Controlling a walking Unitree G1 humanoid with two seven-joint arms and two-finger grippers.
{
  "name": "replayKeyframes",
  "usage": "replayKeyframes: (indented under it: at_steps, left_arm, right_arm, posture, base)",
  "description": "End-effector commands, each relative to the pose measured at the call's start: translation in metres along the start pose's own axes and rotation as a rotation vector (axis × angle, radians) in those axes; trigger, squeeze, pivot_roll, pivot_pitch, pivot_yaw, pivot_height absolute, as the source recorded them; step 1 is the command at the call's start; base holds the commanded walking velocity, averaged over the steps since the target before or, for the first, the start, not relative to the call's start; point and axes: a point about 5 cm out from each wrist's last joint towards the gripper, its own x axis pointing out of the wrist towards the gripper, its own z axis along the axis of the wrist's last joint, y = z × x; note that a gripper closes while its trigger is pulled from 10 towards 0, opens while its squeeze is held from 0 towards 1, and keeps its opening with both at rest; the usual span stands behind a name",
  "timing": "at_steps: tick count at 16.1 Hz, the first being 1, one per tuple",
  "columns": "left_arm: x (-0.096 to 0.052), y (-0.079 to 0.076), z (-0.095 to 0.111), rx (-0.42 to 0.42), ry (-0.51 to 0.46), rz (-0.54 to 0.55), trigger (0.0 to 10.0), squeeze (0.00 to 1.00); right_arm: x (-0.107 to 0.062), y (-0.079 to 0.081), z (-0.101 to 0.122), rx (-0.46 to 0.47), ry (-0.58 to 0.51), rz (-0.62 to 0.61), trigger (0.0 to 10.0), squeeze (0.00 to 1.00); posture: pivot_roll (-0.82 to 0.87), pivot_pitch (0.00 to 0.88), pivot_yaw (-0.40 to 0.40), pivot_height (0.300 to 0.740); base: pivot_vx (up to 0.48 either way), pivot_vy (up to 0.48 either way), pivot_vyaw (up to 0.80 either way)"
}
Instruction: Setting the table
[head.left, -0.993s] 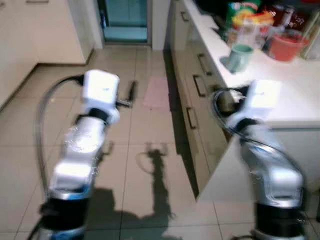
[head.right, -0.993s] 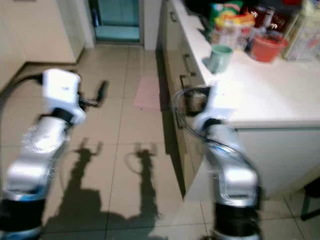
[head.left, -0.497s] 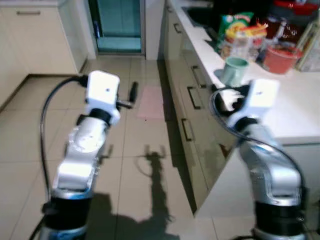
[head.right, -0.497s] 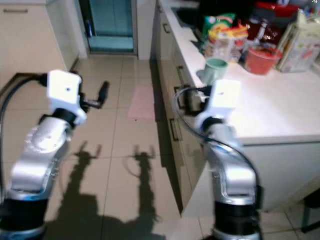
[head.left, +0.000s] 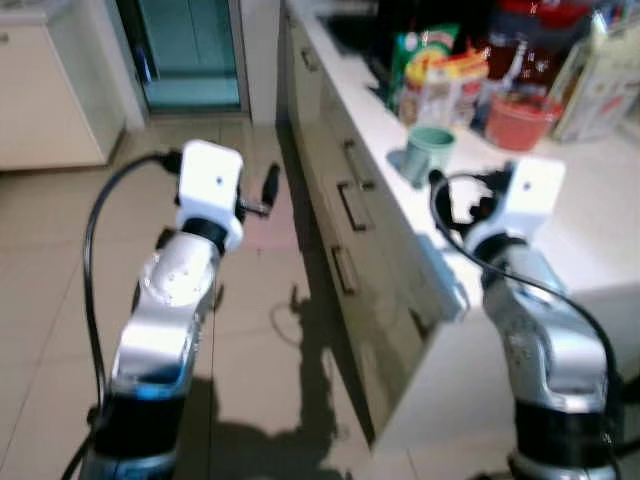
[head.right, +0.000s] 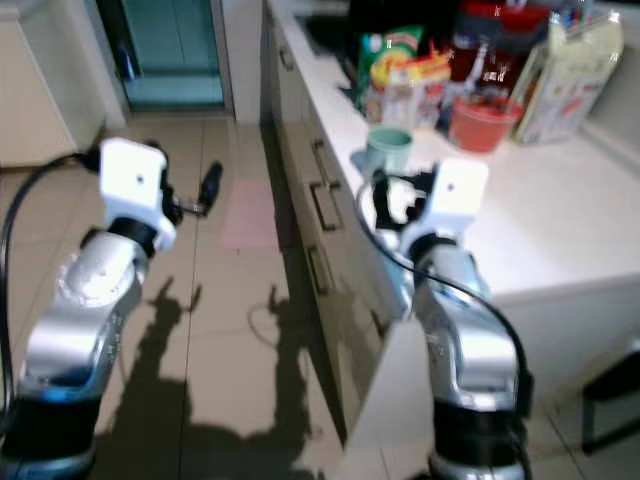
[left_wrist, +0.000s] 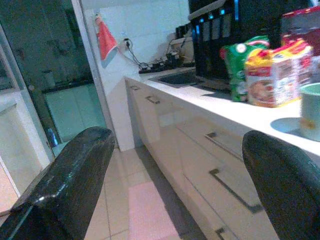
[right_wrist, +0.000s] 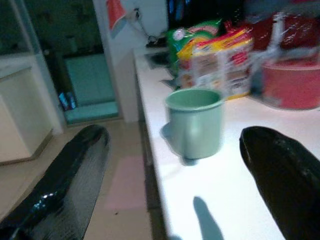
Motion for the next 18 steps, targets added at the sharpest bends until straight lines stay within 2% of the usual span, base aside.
replayKeyframes:
  at_steps: [1, 11, 18]
  left_arm:
    - [0.0012, -0.0007, 0.0030, -0.001, -0.012, -0.003, 10.0, 0.00]
    - [-0.0002, -0.0019, 0.0022, 0.002, -0.010, -0.003, 10.0, 0.00]
    - [-0.0037, -0.0033, -0.0017, -0.001, 0.007, -0.004, 10.0, 0.00]
  right_arm:
    - [0.0000, -0.0016, 0.0036, -0.009, -0.013, -0.003, 10.0, 0.00]
    - [-0.0014, 0.0006, 0.0031, -0.020, -0.011, 0.014, 10.0, 0.00]
    - [-0.0030, -0.0008, 0.0021, -0.025, 0.002, 0.006, 10.0, 0.00]
  posture:
    - [0.01, 0.000, -0.029, 0.740]
    - [0.00, 0.000, -0.031, 0.740]
    - [0.00, 0.000, -0.035, 0.740]
  base:
    - [0.382, 0.000, 0.00]
    - [0.373, 0.000, 0.00]
    - [0.000, 0.000, 0.00]
